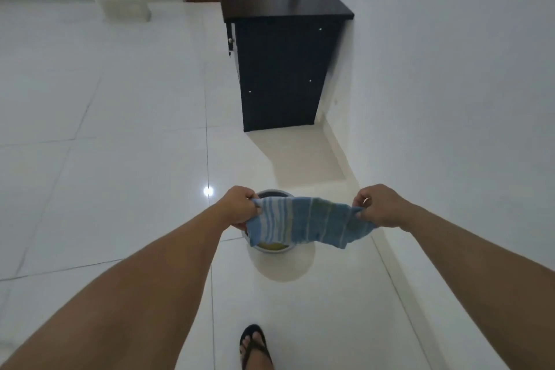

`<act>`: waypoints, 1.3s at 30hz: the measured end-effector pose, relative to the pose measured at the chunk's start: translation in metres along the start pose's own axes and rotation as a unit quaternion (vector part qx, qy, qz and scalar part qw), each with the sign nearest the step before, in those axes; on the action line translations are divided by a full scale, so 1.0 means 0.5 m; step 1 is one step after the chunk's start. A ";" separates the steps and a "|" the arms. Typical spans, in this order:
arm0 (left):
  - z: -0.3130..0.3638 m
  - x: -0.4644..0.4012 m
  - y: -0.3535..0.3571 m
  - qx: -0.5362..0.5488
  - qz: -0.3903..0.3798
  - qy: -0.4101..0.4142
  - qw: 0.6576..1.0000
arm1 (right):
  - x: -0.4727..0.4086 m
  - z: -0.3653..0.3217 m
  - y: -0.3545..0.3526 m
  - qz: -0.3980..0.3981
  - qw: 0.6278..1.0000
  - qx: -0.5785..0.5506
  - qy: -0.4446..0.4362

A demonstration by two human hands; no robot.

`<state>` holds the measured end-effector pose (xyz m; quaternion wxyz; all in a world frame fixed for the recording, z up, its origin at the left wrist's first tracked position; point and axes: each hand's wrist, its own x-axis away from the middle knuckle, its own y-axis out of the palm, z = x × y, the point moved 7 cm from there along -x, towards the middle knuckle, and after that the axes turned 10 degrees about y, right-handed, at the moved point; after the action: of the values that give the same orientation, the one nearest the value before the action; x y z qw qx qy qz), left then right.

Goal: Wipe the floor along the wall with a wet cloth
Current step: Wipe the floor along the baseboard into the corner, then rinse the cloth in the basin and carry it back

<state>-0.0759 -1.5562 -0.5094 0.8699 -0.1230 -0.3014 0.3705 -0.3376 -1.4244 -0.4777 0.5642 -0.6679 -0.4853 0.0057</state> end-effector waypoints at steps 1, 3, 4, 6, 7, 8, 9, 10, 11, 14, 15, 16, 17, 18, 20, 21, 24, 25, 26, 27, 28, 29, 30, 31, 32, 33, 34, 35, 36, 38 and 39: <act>-0.048 -0.053 0.008 0.009 0.004 -0.014 1.000 | -0.066 -0.005 0.036 -0.010 1.000 0.000 0.001; -0.137 -0.153 0.028 0.021 0.013 -0.034 0.999 | -0.189 -0.012 0.101 -0.015 1.000 0.002 -0.002; -0.180 -0.198 0.042 0.026 0.016 -0.045 0.999 | -0.243 -0.012 0.134 -0.016 1.000 0.001 -0.002; -0.263 -0.279 0.073 0.029 0.025 -0.058 0.998 | -0.341 -0.007 0.197 -0.008 1.000 -0.002 -0.005; -0.300 -0.317 0.088 0.027 0.030 -0.064 0.997 | -0.390 -0.001 0.227 -0.002 1.000 -0.003 -0.006; -0.339 -0.359 0.106 0.025 0.037 -0.072 0.996 | -0.441 0.005 0.261 0.001 1.000 -0.001 -0.007; -0.380 -0.403 0.123 0.021 0.046 -0.077 0.996 | -0.497 0.011 0.300 0.005 1.000 0.001 -0.014; -0.414 -0.442 0.137 0.019 0.053 -0.082 0.995 | -0.546 0.015 0.333 0.004 1.000 -0.001 -0.021; -0.462 -0.488 0.159 0.021 0.063 -0.088 0.994 | -0.608 0.024 0.383 -0.002 0.999 0.001 -0.032; -0.560 -0.597 0.190 0.008 0.094 -0.085 0.992 | -0.742 0.035 0.480 -0.006 0.998 0.016 -0.060; -0.598 -0.639 0.208 -0.001 0.104 -0.081 0.991 | -0.793 0.044 0.517 -0.008 0.998 0.017 -0.067; -0.626 -0.673 0.215 -0.010 0.115 -0.076 0.990 | -0.832 0.044 0.544 -0.011 0.997 0.019 -0.076; -0.650 -0.701 0.220 -0.018 0.124 -0.074 0.989 | -0.867 0.042 0.566 -0.010 0.996 0.027 -0.085; -0.671 -0.729 0.227 -0.027 0.132 -0.075 0.988 | -0.898 0.040 0.587 -0.008 0.995 0.034 -0.094; -0.709 -0.771 0.240 -0.040 0.144 -0.079 0.986 | -0.945 0.036 0.626 -0.010 0.993 0.048 -0.110; -0.726 -0.790 0.250 -0.054 0.142 -0.082 0.985 | -0.968 0.036 0.649 -0.013 0.991 0.058 -0.117; -0.742 -0.837 0.287 -0.272 0.120 -0.061 0.953 | -1.019 0.033 0.711 0.026 0.976 0.154 -0.154; -0.736 -0.852 0.308 -0.364 0.125 -0.033 0.922 | -1.030 0.028 0.728 0.076 0.958 0.210 -0.179; -0.726 -0.867 0.335 -0.435 0.129 0.007 0.891 | -1.035 0.020 0.742 0.130 0.937 0.249 -0.210; -0.713 -0.875 0.369 -0.479 0.124 0.050 0.868 | -1.032 0.013 0.755 0.166 0.920 0.262 -0.239; -0.711 -0.889 0.403 -0.499 0.117 0.087 0.854 | -1.035 0.006 0.777 0.173 0.912 0.257 -0.270; -0.721 -0.901 0.435 -0.499 0.097 0.103 0.855 | -1.039 0.006 0.806 0.147 0.914 0.247 -0.287; -0.743 -0.916 0.461 -0.488 0.070 0.098 0.865 | -1.049 0.011 0.841 0.100 0.921 0.243 -0.289; -0.771 -0.931 0.483 -0.475 0.035 0.079 0.876 | -1.062 0.021 0.880 0.046 0.923 0.258 -0.280; -0.803 -0.943 0.500 -0.465 0.000 0.057 0.883 | -1.075 0.035 0.920 -0.001 0.916 0.297 -0.270; -0.830 -0.952 0.511 -0.456 -0.025 0.041 0.889 | -1.086 0.049 0.954 -0.032 0.904 0.338 -0.260; -0.855 -0.963 0.518 -0.449 -0.040 0.031 0.892 | -1.100 0.062 0.979 -0.048 0.895 0.367 -0.249; -0.873 -0.972 0.520 -0.448 -0.047 0.024 0.893 | -1.112 0.073 0.994 -0.054 0.889 0.387 -0.240; -0.885 -0.981 0.522 -0.450 -0.052 0.020 0.891 | -1.122 0.081 1.004 -0.053 0.883 0.404 -0.232; -0.897 -0.988 0.526 -0.456 -0.063 0.005 0.888 | -1.135 0.095 1.014 -0.052 0.873 0.433 -0.217; -0.900 -0.988 0.527 -0.459 -0.069 -0.003 0.886 | -1.138 0.096 1.016 -0.047 0.869 0.445 -0.213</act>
<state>-0.2180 -1.7239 -1.1937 0.7388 -0.4866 -0.4478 0.1297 -0.3392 -1.7062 -1.1883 0.6841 -0.3051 -0.5707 0.3363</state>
